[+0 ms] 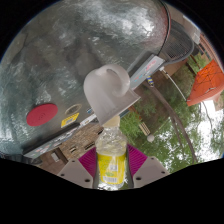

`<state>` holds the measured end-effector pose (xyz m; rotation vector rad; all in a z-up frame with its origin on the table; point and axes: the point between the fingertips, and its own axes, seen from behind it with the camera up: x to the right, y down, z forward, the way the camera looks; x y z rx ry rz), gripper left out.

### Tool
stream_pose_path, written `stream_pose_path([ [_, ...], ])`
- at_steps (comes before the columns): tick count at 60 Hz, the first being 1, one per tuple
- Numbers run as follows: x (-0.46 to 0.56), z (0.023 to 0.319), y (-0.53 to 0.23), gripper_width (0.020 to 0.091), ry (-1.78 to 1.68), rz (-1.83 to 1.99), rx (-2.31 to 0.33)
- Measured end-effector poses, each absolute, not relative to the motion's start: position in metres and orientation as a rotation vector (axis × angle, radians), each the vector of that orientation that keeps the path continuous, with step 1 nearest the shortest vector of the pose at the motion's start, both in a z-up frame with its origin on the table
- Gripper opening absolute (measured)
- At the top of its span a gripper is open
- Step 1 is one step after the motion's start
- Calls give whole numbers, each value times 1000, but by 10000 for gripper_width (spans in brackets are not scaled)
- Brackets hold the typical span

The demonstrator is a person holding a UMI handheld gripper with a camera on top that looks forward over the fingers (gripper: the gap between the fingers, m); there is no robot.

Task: Pour water

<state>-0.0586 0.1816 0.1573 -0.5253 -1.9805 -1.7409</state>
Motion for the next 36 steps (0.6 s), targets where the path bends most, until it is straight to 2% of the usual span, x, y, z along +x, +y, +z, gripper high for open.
stream_pose_path([
  [11,-59,164,188,401,-2019,-1735,-468],
  [16,-66,181,189,402,-1937,-1687,-516],
  [20,-72,218,191,404,-1732,-1596,-661],
  [25,-58,274,190,407,-1290,-1333,-962],
  [26,-59,279,172,405,-1151,-1284,-1015],
  [28,-38,288,185,403,-991,-1074,-1158],
  [31,-11,282,179,403,-669,-781,-1342],
  [32,-15,272,152,405,-520,-699,-1368],
  [36,0,231,169,405,-250,-256,-1516],
])
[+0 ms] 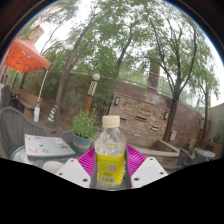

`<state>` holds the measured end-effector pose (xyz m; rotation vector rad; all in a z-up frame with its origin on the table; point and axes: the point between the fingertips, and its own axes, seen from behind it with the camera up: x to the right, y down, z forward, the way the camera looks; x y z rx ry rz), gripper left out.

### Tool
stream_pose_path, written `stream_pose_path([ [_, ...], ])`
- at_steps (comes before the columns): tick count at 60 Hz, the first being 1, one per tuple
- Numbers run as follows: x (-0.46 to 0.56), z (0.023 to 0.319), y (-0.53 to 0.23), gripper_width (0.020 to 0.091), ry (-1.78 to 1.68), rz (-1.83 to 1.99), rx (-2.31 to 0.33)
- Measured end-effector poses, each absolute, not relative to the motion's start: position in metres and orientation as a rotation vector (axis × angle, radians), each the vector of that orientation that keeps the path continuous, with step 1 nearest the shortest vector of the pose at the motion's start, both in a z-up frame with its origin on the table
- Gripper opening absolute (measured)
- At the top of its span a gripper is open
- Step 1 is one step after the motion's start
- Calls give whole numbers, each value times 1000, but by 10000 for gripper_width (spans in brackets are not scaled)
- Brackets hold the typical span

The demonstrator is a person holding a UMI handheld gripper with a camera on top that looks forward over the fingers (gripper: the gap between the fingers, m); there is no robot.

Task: Pour water

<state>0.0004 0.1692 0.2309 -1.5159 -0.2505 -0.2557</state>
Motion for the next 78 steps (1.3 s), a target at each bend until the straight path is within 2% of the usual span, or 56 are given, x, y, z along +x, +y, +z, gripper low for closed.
stream_pose_path([
  [4,5,183,164,406,-44,52,-1586],
  [10,17,113,159,406,108,152,-1637],
  [11,27,125,174,405,104,153,-1644],
  [14,22,114,178,404,62,139,-1658],
  [15,19,97,167,405,85,161,-1665],
  [17,41,107,169,406,62,145,-1682],
  [20,35,100,169,406,29,130,-1693],
  [22,12,82,168,405,9,130,-1694],
  [25,6,71,167,406,-15,130,-1713],
  [37,27,83,163,414,-62,69,-1667],
  [44,29,85,160,567,-49,77,-1667],
  [46,32,82,158,647,-46,62,-1685],
  [50,34,81,146,857,-48,51,-1705],
  [55,37,88,127,831,-36,57,-1703],
  [60,40,89,102,833,-11,71,-1732],
  [78,24,117,-73,828,10,128,-1783],
])
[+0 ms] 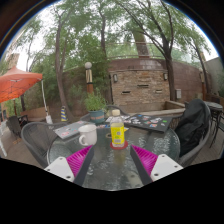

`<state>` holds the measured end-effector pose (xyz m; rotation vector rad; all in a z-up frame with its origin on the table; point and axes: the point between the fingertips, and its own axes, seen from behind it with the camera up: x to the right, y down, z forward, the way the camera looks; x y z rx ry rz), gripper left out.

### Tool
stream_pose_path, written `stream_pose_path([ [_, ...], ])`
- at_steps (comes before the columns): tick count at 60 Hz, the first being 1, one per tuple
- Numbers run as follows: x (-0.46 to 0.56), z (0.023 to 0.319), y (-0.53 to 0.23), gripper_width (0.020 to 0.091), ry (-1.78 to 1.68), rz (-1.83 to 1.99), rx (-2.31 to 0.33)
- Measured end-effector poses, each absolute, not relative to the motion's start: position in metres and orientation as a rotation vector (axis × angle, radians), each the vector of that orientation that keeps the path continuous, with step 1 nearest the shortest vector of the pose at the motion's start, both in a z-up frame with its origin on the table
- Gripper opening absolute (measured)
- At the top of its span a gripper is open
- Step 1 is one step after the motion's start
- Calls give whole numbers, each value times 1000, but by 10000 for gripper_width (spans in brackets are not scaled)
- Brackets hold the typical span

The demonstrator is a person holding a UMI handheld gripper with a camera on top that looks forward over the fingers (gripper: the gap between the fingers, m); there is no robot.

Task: Pour water

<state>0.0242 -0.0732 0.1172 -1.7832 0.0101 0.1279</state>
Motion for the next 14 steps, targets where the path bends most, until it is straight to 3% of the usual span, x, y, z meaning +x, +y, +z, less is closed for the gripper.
stream_pose_path([
  [14,10,119,-168,829,3,158,-1805],
])
